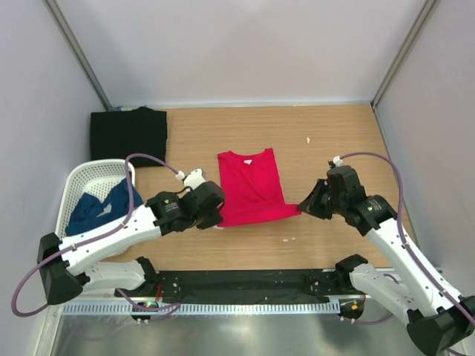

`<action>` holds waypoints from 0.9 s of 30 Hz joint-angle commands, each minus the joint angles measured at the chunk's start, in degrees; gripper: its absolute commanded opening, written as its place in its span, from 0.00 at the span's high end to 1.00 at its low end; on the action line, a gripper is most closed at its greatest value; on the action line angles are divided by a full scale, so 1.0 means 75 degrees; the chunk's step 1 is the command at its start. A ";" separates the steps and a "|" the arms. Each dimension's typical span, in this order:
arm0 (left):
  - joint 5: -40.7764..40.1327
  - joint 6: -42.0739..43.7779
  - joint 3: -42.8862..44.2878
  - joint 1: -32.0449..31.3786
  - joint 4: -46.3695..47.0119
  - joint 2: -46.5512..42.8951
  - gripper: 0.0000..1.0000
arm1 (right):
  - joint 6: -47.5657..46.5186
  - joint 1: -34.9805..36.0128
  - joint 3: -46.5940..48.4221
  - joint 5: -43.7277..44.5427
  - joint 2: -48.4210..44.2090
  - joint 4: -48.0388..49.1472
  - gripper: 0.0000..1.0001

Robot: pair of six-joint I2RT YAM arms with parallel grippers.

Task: Fold and stack the t-shirts
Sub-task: Fold the tshirt

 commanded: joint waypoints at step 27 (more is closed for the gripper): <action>0.1996 0.2387 0.1647 0.3644 0.1990 0.2420 1.00 | -0.1095 -0.0225 0.3488 0.2194 0.4220 0.2411 0.99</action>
